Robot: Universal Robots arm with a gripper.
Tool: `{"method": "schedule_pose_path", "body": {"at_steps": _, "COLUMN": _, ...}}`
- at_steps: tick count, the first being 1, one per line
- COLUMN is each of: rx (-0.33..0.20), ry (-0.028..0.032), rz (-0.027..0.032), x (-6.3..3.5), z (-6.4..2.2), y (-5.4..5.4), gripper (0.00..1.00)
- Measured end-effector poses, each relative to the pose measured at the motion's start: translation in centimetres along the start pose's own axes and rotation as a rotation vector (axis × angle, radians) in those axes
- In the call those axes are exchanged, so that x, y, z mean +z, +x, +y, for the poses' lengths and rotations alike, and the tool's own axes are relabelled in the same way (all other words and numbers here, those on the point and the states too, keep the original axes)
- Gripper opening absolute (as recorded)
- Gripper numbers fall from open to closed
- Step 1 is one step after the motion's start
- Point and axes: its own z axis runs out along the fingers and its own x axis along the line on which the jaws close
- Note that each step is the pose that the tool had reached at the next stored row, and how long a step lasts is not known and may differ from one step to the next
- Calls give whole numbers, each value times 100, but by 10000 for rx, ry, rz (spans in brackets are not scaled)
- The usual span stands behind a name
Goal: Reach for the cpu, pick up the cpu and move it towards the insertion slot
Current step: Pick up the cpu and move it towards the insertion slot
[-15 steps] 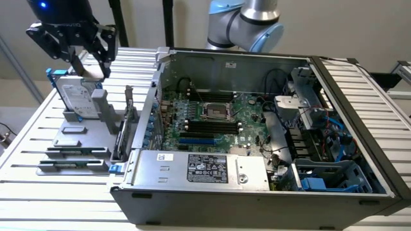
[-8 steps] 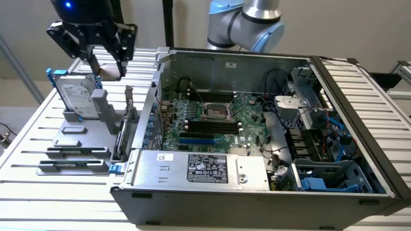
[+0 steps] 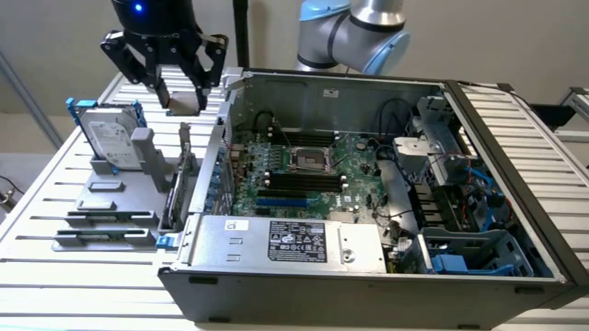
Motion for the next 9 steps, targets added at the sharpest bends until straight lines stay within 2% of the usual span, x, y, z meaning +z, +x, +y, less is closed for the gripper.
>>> {"method": "schedule_pose_path", "body": {"at_steps": 9, "rx": 1, "ry": 0, "rz": 11, "x": 0, "z": -5, "y": -409, "gripper": 55}}
